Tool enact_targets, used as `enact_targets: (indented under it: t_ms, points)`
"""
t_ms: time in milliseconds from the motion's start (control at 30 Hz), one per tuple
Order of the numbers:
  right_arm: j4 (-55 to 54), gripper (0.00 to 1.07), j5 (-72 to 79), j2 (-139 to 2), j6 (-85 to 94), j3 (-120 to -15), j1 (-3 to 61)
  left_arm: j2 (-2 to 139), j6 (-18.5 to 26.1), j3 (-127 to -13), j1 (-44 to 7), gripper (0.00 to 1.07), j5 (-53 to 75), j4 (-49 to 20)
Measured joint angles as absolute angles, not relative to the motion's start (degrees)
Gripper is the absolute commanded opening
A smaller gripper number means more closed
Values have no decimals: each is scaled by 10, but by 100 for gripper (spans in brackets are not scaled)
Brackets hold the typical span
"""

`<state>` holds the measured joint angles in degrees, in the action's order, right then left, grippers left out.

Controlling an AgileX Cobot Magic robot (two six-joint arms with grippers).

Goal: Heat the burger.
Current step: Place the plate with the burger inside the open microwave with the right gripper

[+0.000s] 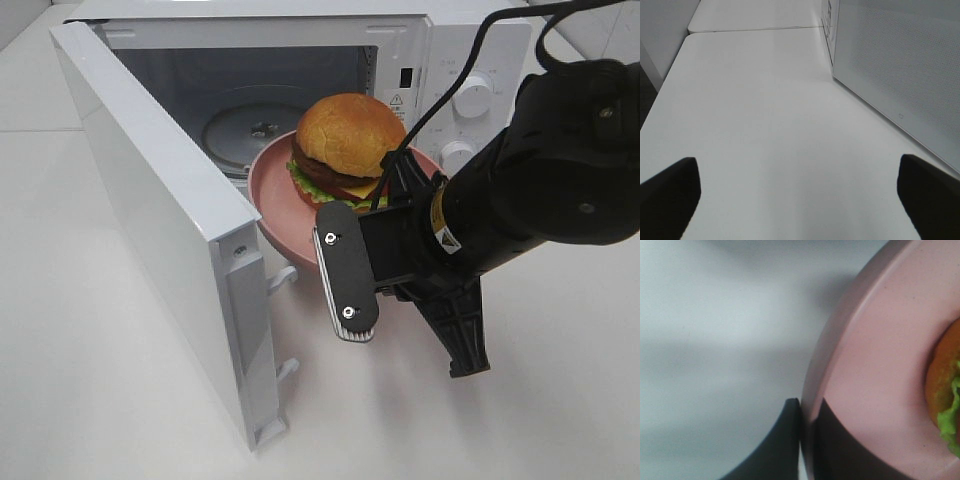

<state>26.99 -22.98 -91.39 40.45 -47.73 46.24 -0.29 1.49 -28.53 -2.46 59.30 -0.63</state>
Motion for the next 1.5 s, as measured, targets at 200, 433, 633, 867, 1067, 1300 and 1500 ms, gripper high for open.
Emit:
enact_targets:
  t_ms: [200,433,633,867,1067,1300,1500]
  points:
    - [241,0,-249,-921,433,-497,449,-3,15,-285,-25,102,593,-6]
    - [219,0,-274,-952,466,-539,442,-3,15,-285,-25,102,593,-6]
    - [199,0,-288,-968,493,-567,439,-3,15,-285,-25,102,593,-6]
    - [189,0,-299,-978,508,-581,437,-3,15,-285,-25,102,593,-6]
    - [185,0,-299,-979,508,-581,437,-3,15,-285,-25,102,593,-6]
    - [184,0,-299,-980,508,-581,437,-3,15,-285,-25,102,593,-6]
    - [183,0,-303,-980,508,-581,434,-3,15,-285,-25,102,593,-6]
